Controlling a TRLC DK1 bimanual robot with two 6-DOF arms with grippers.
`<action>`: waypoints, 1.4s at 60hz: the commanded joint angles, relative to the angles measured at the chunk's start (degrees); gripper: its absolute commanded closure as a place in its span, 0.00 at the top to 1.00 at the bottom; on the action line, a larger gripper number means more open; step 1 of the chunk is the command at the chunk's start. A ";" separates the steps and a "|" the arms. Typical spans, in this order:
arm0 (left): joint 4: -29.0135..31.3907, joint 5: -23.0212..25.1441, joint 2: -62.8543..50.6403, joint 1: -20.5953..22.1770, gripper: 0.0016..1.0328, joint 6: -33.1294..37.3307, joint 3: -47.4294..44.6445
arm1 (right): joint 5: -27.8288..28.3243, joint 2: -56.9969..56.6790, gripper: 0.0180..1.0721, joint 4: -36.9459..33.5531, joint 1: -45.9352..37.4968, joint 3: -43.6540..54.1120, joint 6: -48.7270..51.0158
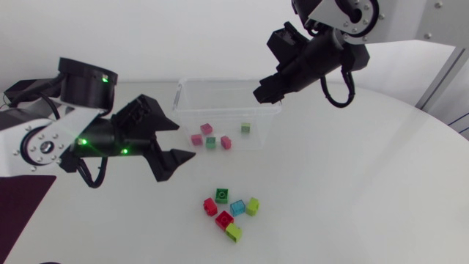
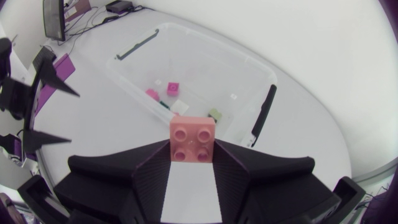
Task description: Pick up the duplo bricks and place them in the container
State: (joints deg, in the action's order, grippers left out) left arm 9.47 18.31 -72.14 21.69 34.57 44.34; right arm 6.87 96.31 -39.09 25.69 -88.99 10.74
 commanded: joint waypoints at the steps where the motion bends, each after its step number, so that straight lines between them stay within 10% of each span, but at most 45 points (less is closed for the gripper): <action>1: 0.81 1.03 0.60 1.69 0.95 3.31 -3.47 | 0.25 3.09 0.31 1.56 -0.47 -3.38 0.16; 19: -0.42 1.03 -5.47 7.05 0.95 4.54 -8.13 | -0.02 14.52 0.37 7.80 -0.82 -11.64 -0.46; 28: -1.83 0.50 -7.23 8.45 0.95 4.46 -9.27 | -0.55 19.09 0.96 8.51 -1.79 -16.21 -0.55; 68: -9.12 -7.58 -17.16 13.64 0.93 0.06 -9.00 | -0.46 -11.76 0.96 13.95 0.50 17.45 -1.34; 84: -11.67 -10.31 -21.90 14.78 0.71 -0.64 -8.48 | 2.18 -21.87 0.95 14.75 4.81 33.88 2.09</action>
State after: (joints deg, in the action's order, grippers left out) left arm -1.58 8.45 -92.20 35.88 35.31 36.29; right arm 7.99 76.51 -24.99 29.63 -59.00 10.90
